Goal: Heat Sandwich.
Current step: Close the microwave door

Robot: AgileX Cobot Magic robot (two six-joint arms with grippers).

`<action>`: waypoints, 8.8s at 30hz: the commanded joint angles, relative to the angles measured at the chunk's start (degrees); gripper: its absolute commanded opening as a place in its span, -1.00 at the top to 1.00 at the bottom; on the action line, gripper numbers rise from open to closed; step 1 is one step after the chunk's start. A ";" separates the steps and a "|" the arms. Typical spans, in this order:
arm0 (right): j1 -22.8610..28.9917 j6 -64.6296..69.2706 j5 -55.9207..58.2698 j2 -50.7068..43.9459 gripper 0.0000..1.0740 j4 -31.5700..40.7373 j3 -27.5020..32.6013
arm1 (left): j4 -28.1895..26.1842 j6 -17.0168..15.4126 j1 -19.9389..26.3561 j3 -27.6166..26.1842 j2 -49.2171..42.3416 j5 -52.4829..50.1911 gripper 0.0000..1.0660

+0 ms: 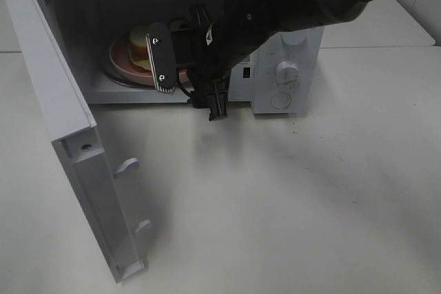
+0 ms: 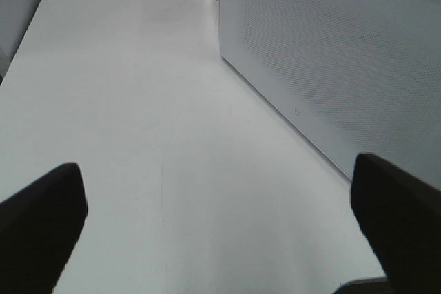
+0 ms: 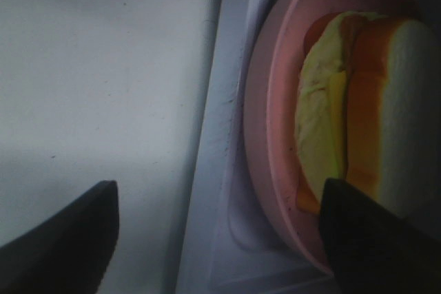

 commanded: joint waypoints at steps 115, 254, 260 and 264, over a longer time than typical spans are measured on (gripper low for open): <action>-28.48 66.35 44.75 -115.39 -0.42 0.57 54.77 | -0.46 -0.40 0.00 0.06 -1.49 -0.86 -0.90; -33.58 66.81 44.75 -120.84 -0.42 0.34 54.83 | 15.07 -12.61 0.00 16.44 56.95 -91.56 0.99; -33.58 66.81 44.75 -120.84 -0.42 0.34 54.83 | 23.72 -18.96 0.00 16.44 61.76 -97.98 0.99; -33.58 66.81 44.75 -120.84 -0.42 0.34 54.83 | 28.93 -21.54 0.00 16.44 65.15 -103.08 0.99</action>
